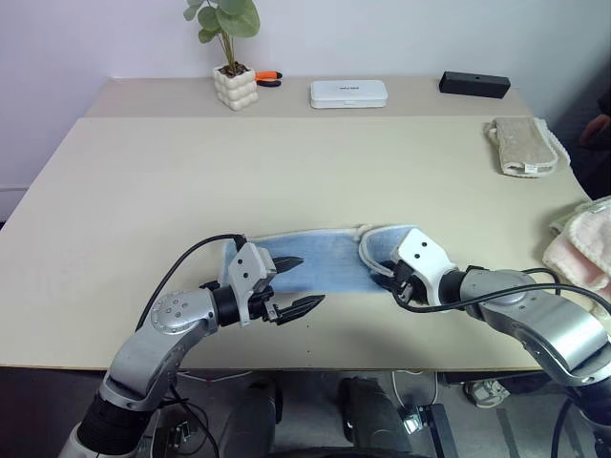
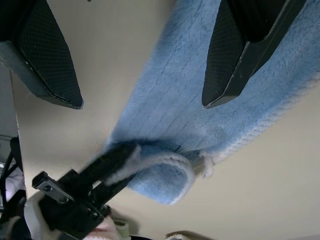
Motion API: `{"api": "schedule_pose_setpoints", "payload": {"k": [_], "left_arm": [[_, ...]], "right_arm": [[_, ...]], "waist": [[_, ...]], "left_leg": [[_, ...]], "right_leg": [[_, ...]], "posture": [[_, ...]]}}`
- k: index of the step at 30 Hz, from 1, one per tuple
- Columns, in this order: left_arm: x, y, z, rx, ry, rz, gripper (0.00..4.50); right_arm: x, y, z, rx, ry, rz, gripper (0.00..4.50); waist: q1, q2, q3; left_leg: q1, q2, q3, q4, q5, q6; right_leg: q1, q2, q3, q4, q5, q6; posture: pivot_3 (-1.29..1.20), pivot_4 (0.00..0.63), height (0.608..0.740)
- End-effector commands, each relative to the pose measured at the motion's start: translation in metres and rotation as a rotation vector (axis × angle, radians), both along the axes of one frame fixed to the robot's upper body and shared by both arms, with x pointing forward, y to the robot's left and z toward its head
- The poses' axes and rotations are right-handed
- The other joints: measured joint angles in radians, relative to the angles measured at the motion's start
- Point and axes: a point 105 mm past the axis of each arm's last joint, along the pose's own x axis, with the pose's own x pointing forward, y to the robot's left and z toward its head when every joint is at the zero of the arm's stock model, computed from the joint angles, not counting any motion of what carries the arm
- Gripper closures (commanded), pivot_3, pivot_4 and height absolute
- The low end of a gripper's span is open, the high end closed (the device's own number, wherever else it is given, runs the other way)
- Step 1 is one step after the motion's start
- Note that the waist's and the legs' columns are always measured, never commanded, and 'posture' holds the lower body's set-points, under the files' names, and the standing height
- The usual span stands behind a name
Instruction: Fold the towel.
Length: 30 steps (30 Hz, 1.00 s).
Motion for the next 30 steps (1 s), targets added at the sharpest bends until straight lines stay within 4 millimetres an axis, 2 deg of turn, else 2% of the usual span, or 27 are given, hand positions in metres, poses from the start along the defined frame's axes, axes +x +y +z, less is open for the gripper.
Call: {"api": "schedule_pose_setpoints", "payload": {"k": [1,2,6,9,11,12,14,19,23,25,30], "left_arm": [[0.001,-0.001,0.011,-0.006,-0.051,0.007,0.60],[0.002,0.000,0.011,-0.008,-0.051,0.012,0.60],[0.005,0.004,0.011,-0.012,-0.055,0.044,0.60],[0.006,0.006,0.013,-0.026,-0.056,0.061,0.60],[0.002,0.004,0.017,-0.048,-0.064,0.045,0.60],[0.001,0.003,0.020,-0.062,-0.069,0.039,0.60],[0.000,0.002,0.022,-0.073,-0.068,0.029,0.60],[-0.005,0.001,0.021,-0.060,-0.059,0.010,0.60],[-0.007,0.004,0.020,-0.049,-0.054,0.025,0.60],[-0.006,0.009,0.019,-0.035,-0.048,0.058,0.60],[-0.008,0.032,0.011,-0.001,0.011,0.170,0.60]], "right_arm": [[0.000,0.006,0.033,0.089,-0.121,0.057,1.62],[-0.002,0.008,0.041,0.120,-0.144,0.083,1.14],[-0.004,-0.002,0.064,0.248,-0.182,0.089,1.14],[0.010,-0.016,0.066,0.289,-0.189,-0.004,2.07],[0.019,-0.024,0.055,0.266,-0.194,-0.044,3.06],[0.021,-0.023,0.048,0.274,-0.184,-0.050,3.63],[0.022,-0.019,0.034,0.278,-0.162,-0.036,4.45],[0.027,-0.017,-0.016,0.255,-0.098,-0.052,4.45],[0.019,-0.016,-0.049,0.190,-0.044,-0.023,4.45],[0.022,-0.016,-0.038,0.209,-0.090,-0.023,4.45],[0.031,-0.010,0.024,0.356,-0.197,0.046,4.45]], "waist": [[0.000,0.000,0.000],[0.000,0.000,0.000],[0.001,0.000,0.000],[-0.001,0.000,0.000],[-0.001,0.000,0.000],[-0.001,0.000,0.000],[-0.001,0.000,0.000],[-0.002,0.000,0.000],[-0.003,-0.001,-0.001],[-0.003,-0.002,-0.001],[-0.006,-0.001,-0.001]], "left_leg": [[0.000,0.000,0.000,0.000,0.000,0.000],[0.000,0.000,0.000,0.000,0.000,0.000],[0.000,0.000,0.000,0.000,0.000,0.000],[0.001,0.000,0.000,0.000,0.000,0.000],[0.001,0.000,0.000,0.000,0.000,0.000],[0.001,0.000,0.000,0.000,0.000,0.000],[0.001,0.000,0.000,0.000,0.000,0.000],[0.001,0.000,0.000,-0.001,0.000,0.000],[0.002,0.000,0.001,0.000,0.000,0.000],[0.003,0.000,0.000,-0.001,0.000,0.000],[0.003,0.000,0.001,-0.001,0.000,0.000]], "right_leg": [[0.000,0.000,0.000,0.000,0.000,0.000],[0.000,0.000,0.000,0.000,0.000,0.000],[0.000,0.000,0.000,0.000,0.001,0.002],[0.001,0.000,0.000,0.000,0.001,0.002],[0.001,0.000,0.000,0.000,0.001,0.002],[0.001,0.000,0.000,0.000,0.001,0.002],[0.001,0.000,0.000,0.000,0.001,0.002],[0.000,0.000,0.000,0.000,0.001,0.002],[0.002,0.000,0.001,0.001,0.001,0.002],[0.002,0.000,0.000,0.001,0.001,0.002],[0.002,0.000,0.001,0.001,0.000,0.001]], "posture": [[0.00,0.150,0.738],[0.00,0.150,0.738],[0.00,0.150,0.738],[0.00,0.150,0.738],[0.00,0.150,0.738],[0.00,0.150,0.738],[0.00,0.150,0.738],[0.00,0.150,0.738],[0.00,0.150,0.738],[0.00,0.150,0.738],[0.00,0.150,0.738]]}}
